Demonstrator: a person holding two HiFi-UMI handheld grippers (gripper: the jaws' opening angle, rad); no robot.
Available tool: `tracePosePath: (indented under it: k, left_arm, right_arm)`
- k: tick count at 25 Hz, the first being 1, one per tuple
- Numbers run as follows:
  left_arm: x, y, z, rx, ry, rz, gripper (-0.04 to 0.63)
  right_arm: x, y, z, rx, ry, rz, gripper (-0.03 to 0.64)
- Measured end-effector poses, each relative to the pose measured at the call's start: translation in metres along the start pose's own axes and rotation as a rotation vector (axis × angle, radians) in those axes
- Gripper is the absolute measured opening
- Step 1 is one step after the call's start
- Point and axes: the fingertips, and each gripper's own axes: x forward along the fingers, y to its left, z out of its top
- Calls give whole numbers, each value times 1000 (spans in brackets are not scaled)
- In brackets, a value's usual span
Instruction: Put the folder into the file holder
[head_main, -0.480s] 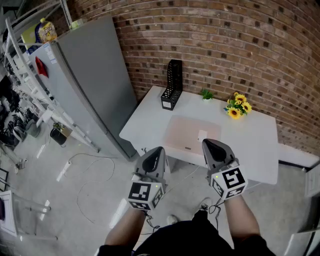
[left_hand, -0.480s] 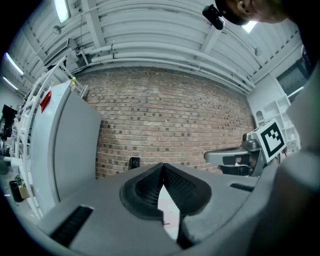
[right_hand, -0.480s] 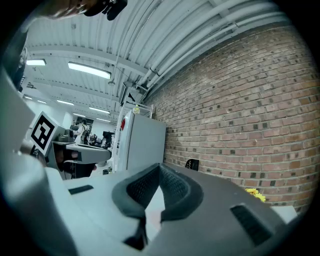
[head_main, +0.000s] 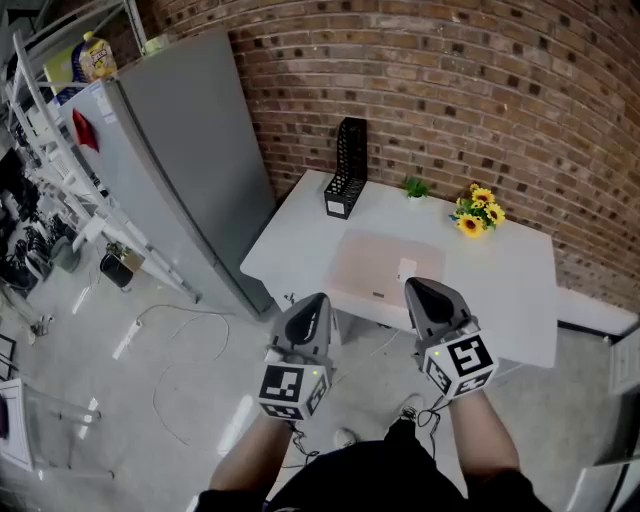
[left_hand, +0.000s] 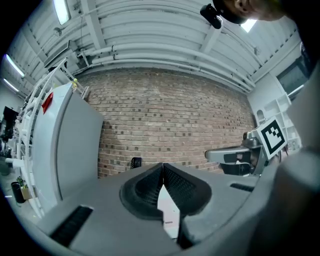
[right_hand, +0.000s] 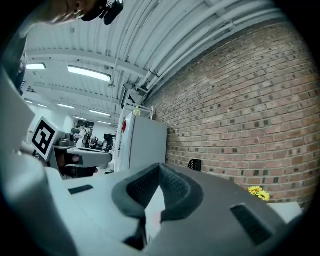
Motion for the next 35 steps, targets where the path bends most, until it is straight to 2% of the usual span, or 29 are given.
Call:
tracePosePath:
  k: [11,13,14,17,24,27,35]
  left_arm:
    - [-9,17,-14,-5,35,29,8]
    - [-10,22,-16,-11,36,38,9]
    - [-9,23,-17,-14,36,39,14]
    - [-6,27,-21,-19,41,41,118]
    - [8,33,-32,-20,62,75,227]
    - [18,38,-35,-25,74,95,249]
    - [53,50,-47,-39,102,172,256]
  right_arm:
    - [10,7,-6,47,-2,22,10]
    - [15,10,-9,56,3,39,103]
    - [17,11,-10,55,6,46,115]
    - [26,11,-13,51,10,67,161]
    - [51,4,-23,39,34,136,243]
    - [64,-3,-25,38,42,164,264]
    - [106,-30,-40,36,71,253,281]
